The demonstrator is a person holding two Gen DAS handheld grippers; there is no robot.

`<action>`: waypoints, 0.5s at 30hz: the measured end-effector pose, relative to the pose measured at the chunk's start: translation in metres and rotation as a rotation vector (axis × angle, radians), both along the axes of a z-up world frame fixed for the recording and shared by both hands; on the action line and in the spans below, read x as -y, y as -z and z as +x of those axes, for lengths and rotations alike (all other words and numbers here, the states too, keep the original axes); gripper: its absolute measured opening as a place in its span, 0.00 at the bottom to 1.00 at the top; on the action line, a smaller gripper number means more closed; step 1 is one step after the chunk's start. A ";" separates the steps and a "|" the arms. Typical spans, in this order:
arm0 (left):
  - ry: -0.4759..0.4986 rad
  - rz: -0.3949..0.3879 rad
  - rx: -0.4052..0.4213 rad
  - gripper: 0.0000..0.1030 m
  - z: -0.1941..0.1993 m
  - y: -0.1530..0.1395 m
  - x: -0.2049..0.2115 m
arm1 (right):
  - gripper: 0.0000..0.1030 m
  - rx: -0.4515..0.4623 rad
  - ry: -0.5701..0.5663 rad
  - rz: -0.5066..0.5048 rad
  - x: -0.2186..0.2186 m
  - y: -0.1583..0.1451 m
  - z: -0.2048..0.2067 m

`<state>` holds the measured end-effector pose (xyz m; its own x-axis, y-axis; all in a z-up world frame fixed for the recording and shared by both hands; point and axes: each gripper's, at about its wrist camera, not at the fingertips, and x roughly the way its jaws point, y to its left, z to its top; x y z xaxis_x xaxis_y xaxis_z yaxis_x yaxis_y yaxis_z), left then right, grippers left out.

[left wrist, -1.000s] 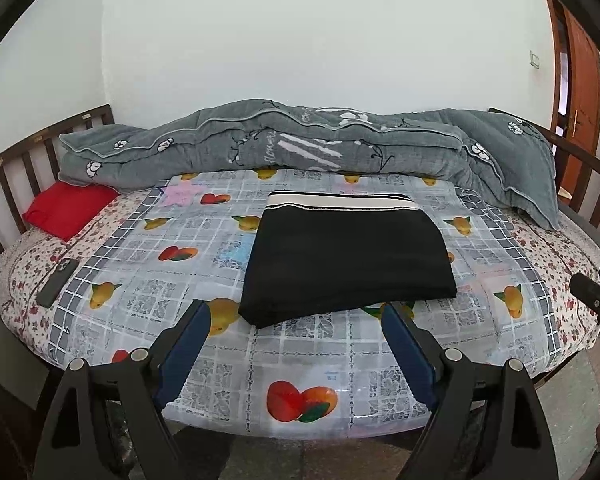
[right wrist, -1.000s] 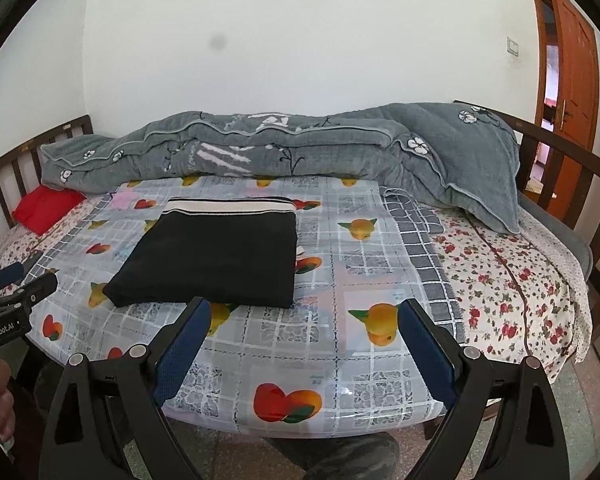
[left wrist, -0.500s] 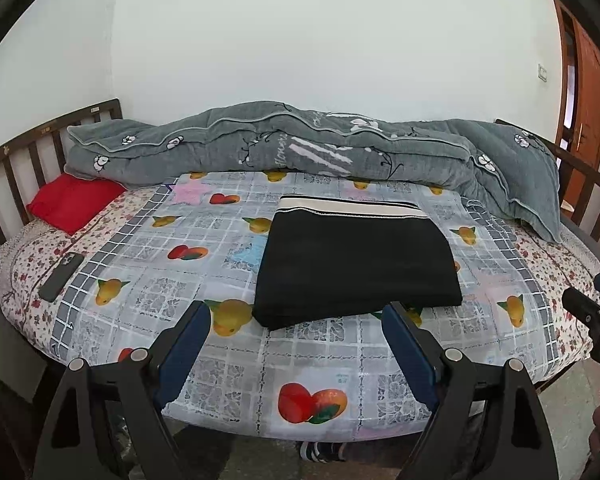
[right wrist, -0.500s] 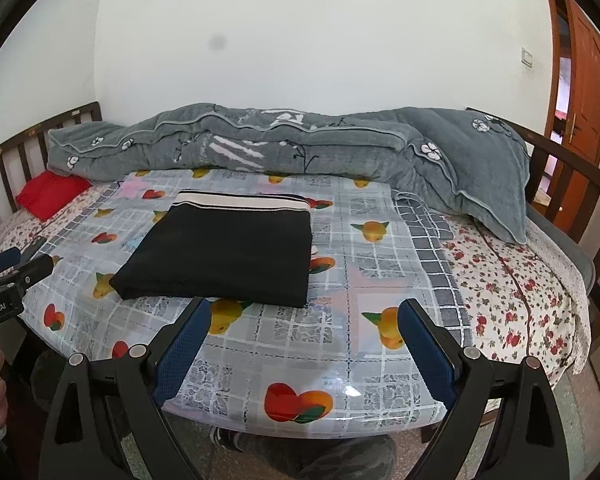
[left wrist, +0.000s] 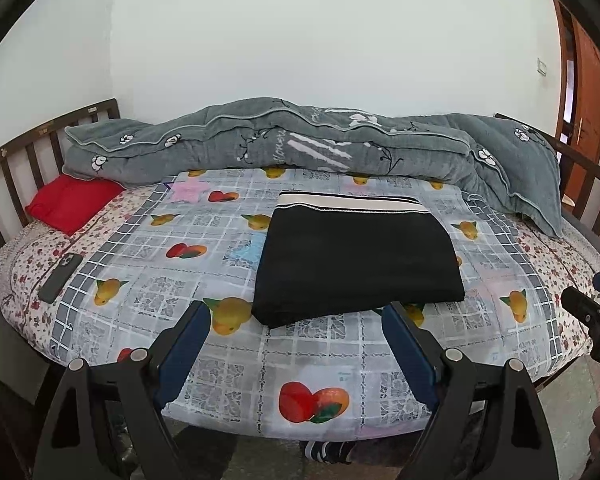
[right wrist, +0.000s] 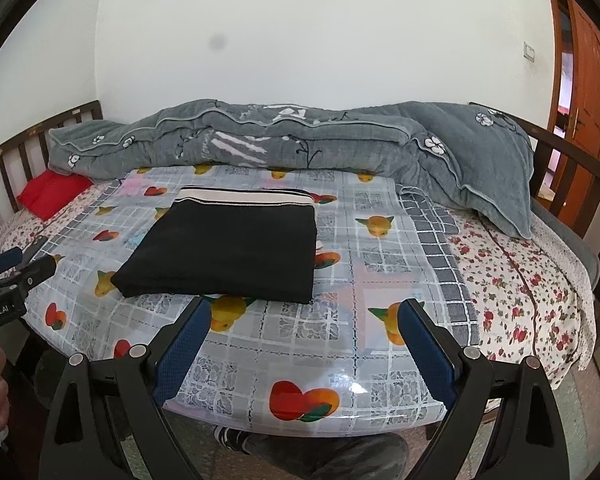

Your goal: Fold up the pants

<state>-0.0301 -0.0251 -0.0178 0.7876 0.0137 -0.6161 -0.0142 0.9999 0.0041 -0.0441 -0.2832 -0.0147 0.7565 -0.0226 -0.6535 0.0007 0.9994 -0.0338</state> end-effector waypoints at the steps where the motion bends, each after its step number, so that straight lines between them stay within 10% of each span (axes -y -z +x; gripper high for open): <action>1: 0.000 -0.002 0.000 0.84 0.000 0.000 0.000 | 0.90 0.000 0.001 -0.002 0.000 0.000 0.000; 15: -0.003 -0.005 0.013 0.85 0.002 -0.003 -0.001 | 0.90 0.001 -0.007 -0.001 0.000 0.001 0.004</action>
<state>-0.0285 -0.0239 -0.0147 0.7955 0.0135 -0.6058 -0.0176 0.9998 -0.0008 -0.0405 -0.2830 -0.0158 0.7576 -0.0175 -0.6525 -0.0066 0.9994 -0.0345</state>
